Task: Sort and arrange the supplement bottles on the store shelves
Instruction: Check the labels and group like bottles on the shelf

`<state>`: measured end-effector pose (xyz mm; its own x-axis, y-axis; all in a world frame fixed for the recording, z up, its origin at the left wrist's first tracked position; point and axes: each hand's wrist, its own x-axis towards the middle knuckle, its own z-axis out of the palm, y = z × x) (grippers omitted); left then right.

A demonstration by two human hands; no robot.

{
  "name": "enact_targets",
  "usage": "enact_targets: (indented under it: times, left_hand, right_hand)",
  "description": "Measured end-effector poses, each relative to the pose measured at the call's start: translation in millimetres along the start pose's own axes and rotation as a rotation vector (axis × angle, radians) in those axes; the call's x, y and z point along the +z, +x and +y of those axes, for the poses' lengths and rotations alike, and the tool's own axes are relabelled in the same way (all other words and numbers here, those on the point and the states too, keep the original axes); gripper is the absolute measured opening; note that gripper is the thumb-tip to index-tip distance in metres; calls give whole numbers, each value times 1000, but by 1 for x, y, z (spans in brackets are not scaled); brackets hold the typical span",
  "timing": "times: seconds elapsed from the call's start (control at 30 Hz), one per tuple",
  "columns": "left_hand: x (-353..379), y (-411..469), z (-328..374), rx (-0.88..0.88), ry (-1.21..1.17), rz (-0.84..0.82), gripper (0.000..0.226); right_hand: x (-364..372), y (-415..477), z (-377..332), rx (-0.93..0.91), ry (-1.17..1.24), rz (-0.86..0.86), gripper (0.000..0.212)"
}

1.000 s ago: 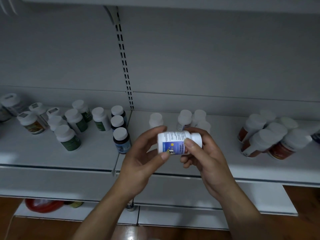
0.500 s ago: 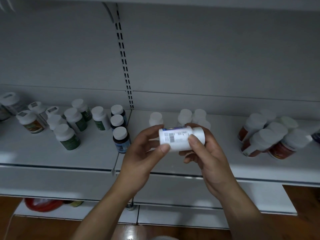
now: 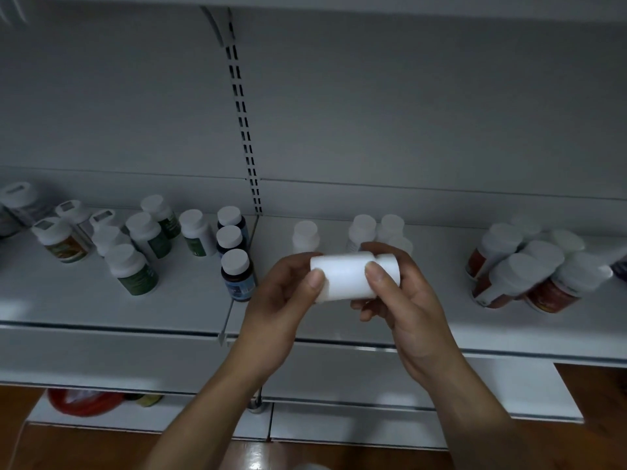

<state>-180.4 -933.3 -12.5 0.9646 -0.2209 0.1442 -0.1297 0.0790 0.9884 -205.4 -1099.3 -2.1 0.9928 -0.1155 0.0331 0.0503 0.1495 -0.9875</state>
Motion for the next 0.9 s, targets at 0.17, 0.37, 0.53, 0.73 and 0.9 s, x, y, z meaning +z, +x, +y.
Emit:
enact_targets:
  times: [0.17, 0.37, 0.53, 0.73, 0.9]
  left_hand:
    - [-2, -2, -4, 105, 33, -82, 52]
    - [2, -1, 2, 40, 18, -1, 46]
    - [-1, -2, -1, 86, 44, -83, 56]
    - [3, -1, -1, -4, 0, 24, 50]
    - [2, 0, -3, 49, 131, -32, 49]
  right_hand:
    - [0, 1, -3, 16, -6, 11, 34]
    - [1, 1, -4, -8, 27, -6, 44]
    - [2, 1, -4, 20, 23, -1, 34]
    - [2, 1, -3, -35, 33, -26, 37]
    - [5, 2, -2, -19, -21, 21, 28]
